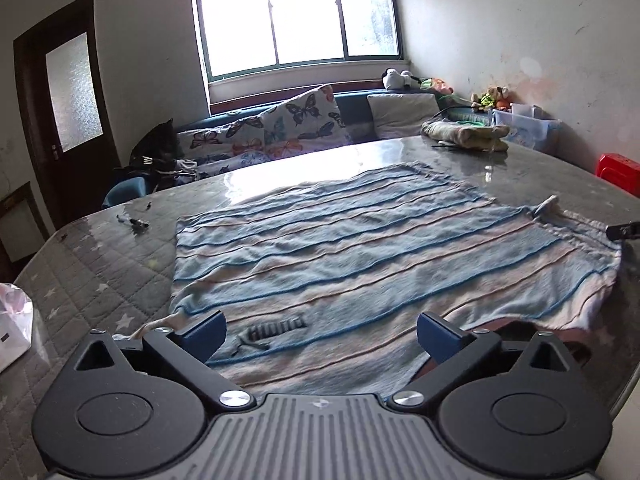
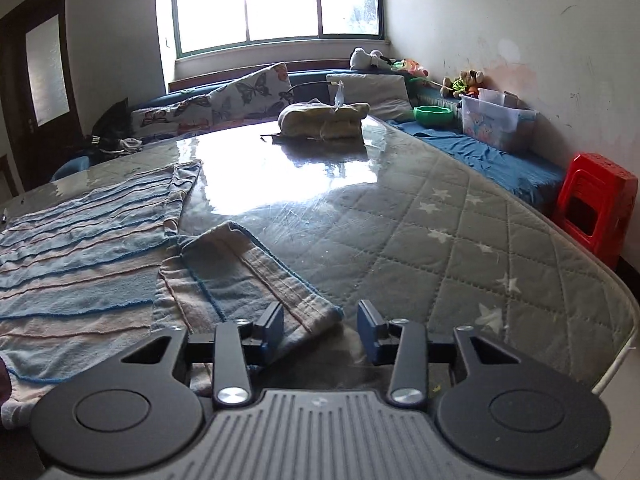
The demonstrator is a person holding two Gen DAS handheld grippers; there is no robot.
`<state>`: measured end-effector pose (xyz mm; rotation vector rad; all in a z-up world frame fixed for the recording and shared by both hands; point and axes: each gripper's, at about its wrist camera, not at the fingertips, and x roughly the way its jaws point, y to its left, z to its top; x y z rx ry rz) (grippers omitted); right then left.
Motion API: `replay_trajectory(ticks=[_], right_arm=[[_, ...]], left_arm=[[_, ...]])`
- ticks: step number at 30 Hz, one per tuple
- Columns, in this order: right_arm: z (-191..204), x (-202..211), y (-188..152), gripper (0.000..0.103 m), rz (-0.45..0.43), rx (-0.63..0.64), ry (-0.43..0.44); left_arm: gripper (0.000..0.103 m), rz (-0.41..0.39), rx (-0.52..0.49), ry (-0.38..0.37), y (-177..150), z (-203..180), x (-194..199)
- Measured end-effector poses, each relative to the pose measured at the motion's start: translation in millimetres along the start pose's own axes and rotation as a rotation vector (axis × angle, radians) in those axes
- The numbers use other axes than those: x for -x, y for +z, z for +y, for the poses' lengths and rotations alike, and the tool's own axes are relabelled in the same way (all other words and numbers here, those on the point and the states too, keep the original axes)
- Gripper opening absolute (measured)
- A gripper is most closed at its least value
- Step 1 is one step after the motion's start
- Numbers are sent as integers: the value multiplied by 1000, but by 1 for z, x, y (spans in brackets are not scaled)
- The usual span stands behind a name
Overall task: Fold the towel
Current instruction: 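Grasp the blanket corner with the right gripper and fold it over the blanket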
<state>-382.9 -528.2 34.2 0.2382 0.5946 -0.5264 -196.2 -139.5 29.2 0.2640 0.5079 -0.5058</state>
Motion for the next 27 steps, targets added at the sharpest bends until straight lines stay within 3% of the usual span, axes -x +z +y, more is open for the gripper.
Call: replay_trajectory(ticks=[5,9,16,27], right_arm=[[4,3,2,13,-7,-18,22],[10,15,7,10,-47,4,55],[47,44,23,8,-113,88,200],[125,33,17,8,-38,212,444]], left_arm=[[103,3,0,-30,4,-12,-2],[103,3,-7,-53,7,-21,-5],[103,13,0,-83,6,-30,-9],[103,23,30,-77,2,-24,-9]])
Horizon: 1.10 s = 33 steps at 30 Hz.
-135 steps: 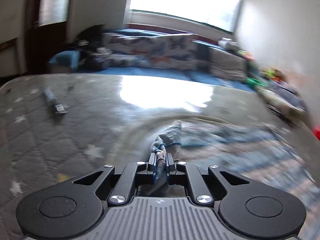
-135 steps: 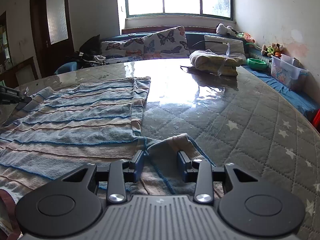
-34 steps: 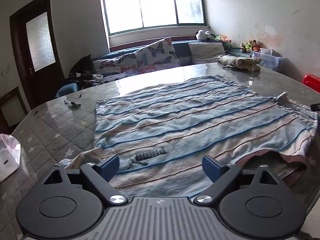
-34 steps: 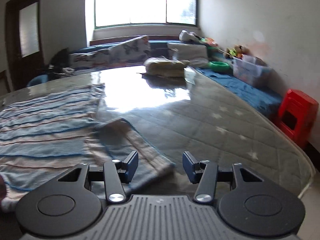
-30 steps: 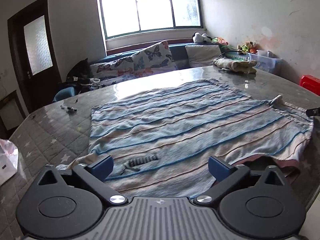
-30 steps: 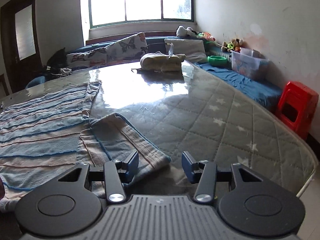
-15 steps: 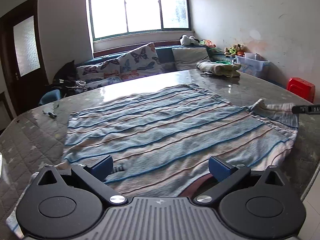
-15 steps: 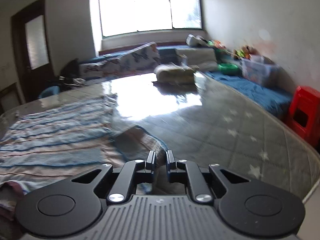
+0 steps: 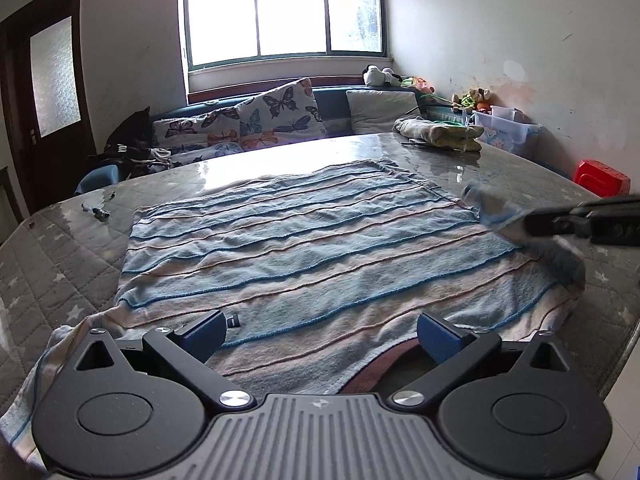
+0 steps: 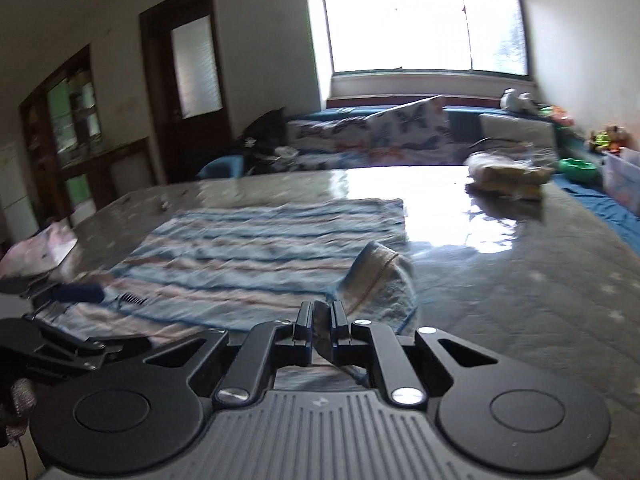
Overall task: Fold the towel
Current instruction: 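Grasp the blanket corner with the right gripper and fold it over the blanket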
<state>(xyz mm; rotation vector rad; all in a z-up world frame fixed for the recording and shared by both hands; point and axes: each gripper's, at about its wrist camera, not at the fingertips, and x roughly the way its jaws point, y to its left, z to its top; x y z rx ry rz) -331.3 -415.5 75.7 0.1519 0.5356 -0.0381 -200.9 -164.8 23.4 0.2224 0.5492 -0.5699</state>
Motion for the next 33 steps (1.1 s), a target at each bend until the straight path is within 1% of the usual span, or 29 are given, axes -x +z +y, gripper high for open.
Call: replay_trajectory(ticks=[1,2,4,7,10,12,15,19,22,25,28,33], right_arm=[[2,-5,-2,9,13,-2,18],[4,-10,-3,12,23,-5,32],[10,-14,-6,13,42,6,53],[8,-9,-6,15,34,9,56],[-5,-3,-2,15,20,-6,21],[-19,-4,-1,15,33,-5,-31],[-38,-13,-4,15,70,-6,-74],[-50,-27,-12,14,126,3,-97],[-46,-29,-15,13,137,60,-98],[-44,-29,-7,14,134,82,-79],[-44,-35,5,14,113,103,-82],[-48,-62,22,14,113,127,-84]], left_arm=[[103,0,1,0,0,0,0],[103,-1,2,0,0,1,0],[103,-3,2,0,2,0,-1],[103,-6,0,-4,4,-1,-3],[103,-5,-6,-11,8,-5,-7],[103,-4,-15,-20,12,-10,-11],[103,-3,-31,-34,18,-21,-17],[103,1,-60,-57,26,-37,-25],[103,8,-84,-76,31,-48,-32],[103,14,-105,-93,34,-59,-39],[103,28,-120,-98,34,-67,-48],[103,61,-126,-100,31,-75,-62]])
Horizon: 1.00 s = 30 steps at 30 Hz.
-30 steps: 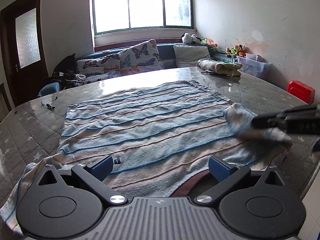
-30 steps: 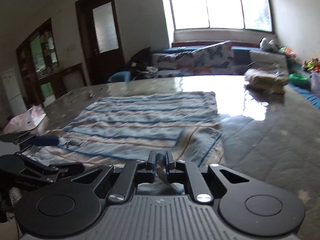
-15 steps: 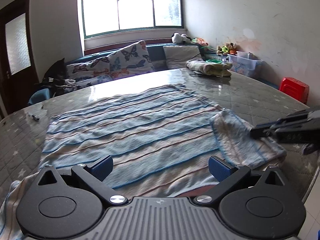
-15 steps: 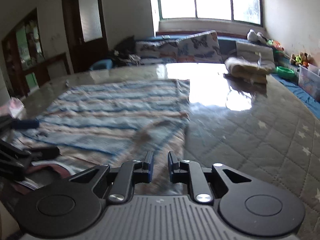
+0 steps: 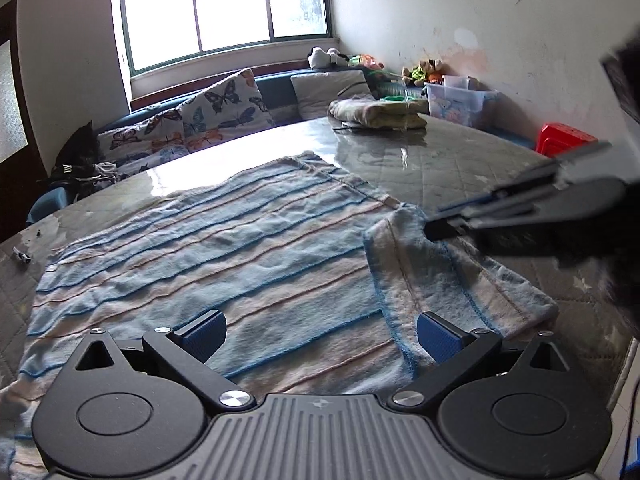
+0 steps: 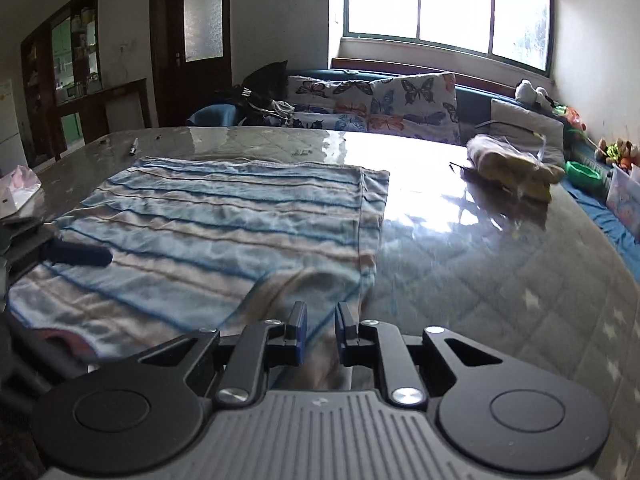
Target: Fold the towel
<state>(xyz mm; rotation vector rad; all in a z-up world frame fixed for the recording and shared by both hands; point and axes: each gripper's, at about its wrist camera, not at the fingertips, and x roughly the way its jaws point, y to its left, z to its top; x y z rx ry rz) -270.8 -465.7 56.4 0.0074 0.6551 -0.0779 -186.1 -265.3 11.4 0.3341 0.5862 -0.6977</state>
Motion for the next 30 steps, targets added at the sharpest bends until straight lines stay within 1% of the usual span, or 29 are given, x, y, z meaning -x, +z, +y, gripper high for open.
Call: replay_trajectory(ticks=[3,7,10,13,18,22,25,28,30], right_arm=[[0,-16,7,14,17,17,0],[-2,-34,6,14,49,19,2],[-1,-34,7,14,44,19,-2],[2,-27,8,14,34,20,2],[12,-26,9,14,36,40,16],[14,-35,8,14,45,34,13],[18,-28,9,15,34,38,3],[24,-14,8,16,16,49,17],[28,-9,4,19,17,52,26]], left_arm=[[103,19,-7,-1,-3,-2,-6],[103,28,-16,-5,-5,-4,-10],[103,26,-11,-5,-5,-3,-10],[103,13,-1,13,-4,2,-3],[103,-9,33,47,-6,15,13],[103,-20,61,92,-12,31,31],[103,-25,88,144,-19,49,45],[103,-23,132,203,-29,71,58],[103,-24,164,249,-36,87,66]])
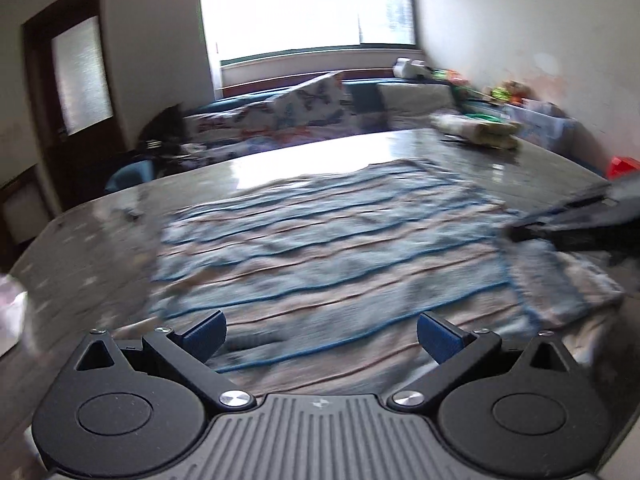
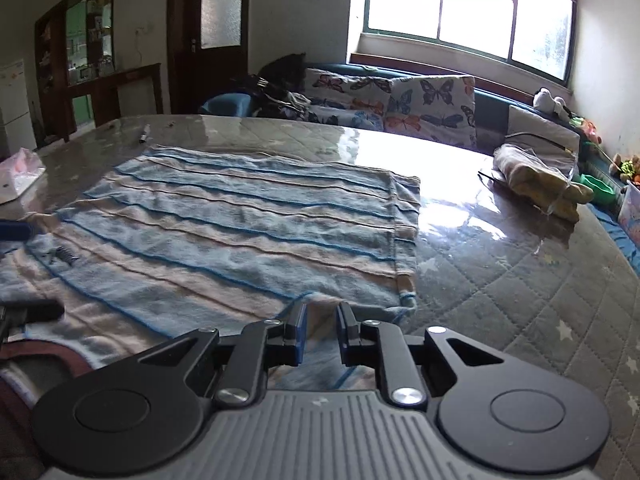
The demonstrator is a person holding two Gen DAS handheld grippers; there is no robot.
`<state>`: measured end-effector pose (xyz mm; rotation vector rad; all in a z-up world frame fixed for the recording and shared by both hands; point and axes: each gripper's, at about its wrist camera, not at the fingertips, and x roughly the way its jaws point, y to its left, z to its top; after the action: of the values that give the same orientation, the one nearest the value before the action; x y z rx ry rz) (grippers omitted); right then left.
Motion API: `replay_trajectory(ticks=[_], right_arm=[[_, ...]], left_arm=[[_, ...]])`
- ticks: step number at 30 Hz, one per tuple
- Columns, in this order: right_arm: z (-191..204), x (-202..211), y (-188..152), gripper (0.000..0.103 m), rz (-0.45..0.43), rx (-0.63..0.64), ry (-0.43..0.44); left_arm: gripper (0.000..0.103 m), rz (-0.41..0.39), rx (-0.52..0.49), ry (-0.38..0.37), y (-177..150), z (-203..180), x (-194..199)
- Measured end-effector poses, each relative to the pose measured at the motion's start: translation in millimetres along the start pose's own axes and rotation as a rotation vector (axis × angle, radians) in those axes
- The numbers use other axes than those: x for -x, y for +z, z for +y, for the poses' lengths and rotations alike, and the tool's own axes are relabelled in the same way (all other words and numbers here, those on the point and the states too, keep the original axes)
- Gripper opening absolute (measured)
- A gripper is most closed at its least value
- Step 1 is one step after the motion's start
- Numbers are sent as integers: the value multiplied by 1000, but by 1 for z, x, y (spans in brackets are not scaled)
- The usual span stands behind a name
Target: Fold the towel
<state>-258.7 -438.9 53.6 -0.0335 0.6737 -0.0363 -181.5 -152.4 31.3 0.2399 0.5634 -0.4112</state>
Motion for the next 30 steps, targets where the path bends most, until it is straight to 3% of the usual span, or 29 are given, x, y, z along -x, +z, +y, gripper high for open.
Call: replay_trajectory(ticks=[3,10,15,21,28,30], right_arm=[[5,-4,-9,21,32,3,2],[10,6,-11,23,5,-7,6],[19,9,-15,23,6,5,18],[26,14,-14,23,-2,10,28],[31,18,-14,27,-5,14,33],[32,19,-15,27,-5,14,35]], left_arm=[[103,9,59,71,-9,29,7],[99,24,229,292,-33,100,36],[79,56,350,410,-52,139,49],[51,100,481,437,-68,166,53],[26,114,548,388,-76,174,50],[13,103,555,360,-76,175,51]])
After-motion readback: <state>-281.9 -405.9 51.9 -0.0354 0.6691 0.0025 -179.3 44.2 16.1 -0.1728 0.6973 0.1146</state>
